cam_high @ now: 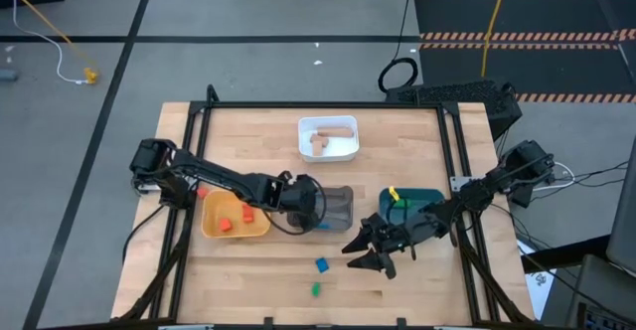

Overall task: Sort & place blocks by color
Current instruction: Put the left blue triangular block into the black bin, then put the blue half circle block into the black bin

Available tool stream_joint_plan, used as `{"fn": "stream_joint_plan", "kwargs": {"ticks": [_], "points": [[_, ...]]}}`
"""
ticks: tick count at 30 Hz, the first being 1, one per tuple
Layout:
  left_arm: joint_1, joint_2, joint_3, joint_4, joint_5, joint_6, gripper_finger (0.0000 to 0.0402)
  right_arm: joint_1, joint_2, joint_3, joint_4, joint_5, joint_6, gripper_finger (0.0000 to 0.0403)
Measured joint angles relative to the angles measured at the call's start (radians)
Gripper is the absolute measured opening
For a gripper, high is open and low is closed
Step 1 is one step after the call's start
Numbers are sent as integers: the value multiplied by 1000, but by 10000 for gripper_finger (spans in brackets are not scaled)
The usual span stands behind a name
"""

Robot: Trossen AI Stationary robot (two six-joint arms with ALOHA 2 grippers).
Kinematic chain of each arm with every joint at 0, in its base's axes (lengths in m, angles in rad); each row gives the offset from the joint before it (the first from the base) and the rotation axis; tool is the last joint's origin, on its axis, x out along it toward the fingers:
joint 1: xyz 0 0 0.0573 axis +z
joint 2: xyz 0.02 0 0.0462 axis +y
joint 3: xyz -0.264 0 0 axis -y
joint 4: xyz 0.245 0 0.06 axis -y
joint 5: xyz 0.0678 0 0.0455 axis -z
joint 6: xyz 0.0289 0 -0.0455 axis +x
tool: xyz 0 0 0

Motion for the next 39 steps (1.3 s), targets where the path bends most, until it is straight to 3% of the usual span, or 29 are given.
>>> {"fn": "stream_joint_plan", "kwargs": {"ticks": [9,17,29,34,39], "points": [[0,-1,-8,10,25,-67,158,-23,0,0,-10,-2,157,231],[0,-1,-8,48,32,-12,163,-27,0,0,-36,-3,161,231],[1,-1,-8,72,45,32,261,-76,0,-1,-83,79,113,231],[2,-1,-8,169,51,19,270,-113,0,-1,-71,-55,126,231],[-1,-1,-7,239,106,98,271,-96,0,36,-24,-77,-22,231]]}}
